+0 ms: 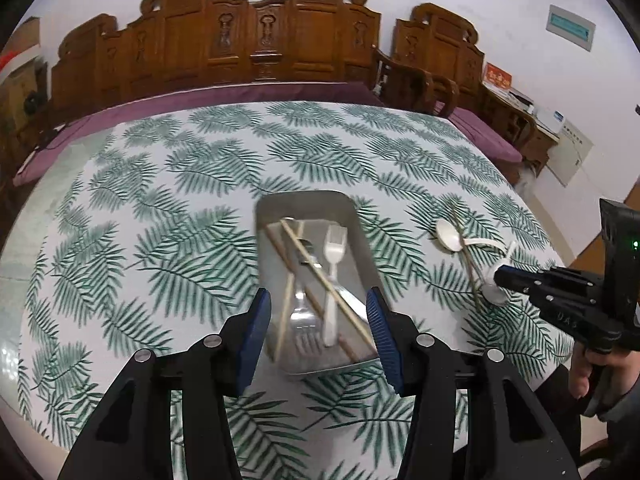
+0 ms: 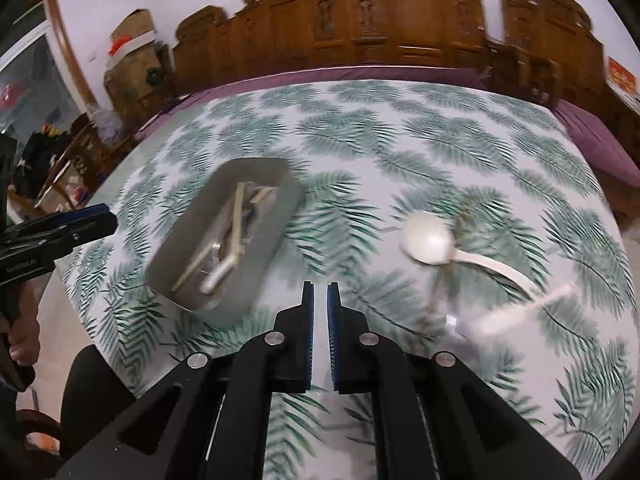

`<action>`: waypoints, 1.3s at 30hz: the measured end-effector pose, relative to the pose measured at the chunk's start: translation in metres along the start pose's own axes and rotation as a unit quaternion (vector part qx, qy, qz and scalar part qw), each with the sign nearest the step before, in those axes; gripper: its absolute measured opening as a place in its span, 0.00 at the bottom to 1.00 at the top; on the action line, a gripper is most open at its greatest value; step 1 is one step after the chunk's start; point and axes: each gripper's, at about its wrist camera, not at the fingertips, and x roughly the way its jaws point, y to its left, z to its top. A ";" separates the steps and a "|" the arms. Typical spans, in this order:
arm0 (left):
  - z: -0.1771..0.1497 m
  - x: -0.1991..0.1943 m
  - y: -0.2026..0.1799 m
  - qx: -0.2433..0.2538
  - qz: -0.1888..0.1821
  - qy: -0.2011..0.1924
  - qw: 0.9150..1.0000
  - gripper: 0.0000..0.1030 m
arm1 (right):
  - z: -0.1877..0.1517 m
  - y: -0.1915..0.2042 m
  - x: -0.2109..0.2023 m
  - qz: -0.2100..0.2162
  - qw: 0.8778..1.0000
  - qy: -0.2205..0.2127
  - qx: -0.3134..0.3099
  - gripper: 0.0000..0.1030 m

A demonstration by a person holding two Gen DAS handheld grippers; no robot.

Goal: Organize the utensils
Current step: 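Grasp a dark wooden chopstick from the pile with the left tool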

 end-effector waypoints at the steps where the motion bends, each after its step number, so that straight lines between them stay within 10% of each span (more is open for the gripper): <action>1: 0.000 0.002 -0.004 0.002 -0.003 0.001 1.000 0.46 | -0.003 -0.008 -0.003 -0.005 1.000 -0.001 0.006 0.09; 34: 0.018 0.133 -0.174 0.118 -0.071 0.079 0.987 0.46 | -0.057 -0.110 -0.013 -0.016 0.998 0.001 0.054 0.15; 39: 0.022 0.156 -0.191 0.130 -0.070 0.093 0.985 0.33 | -0.057 -0.118 -0.015 -0.017 0.998 0.000 0.056 0.15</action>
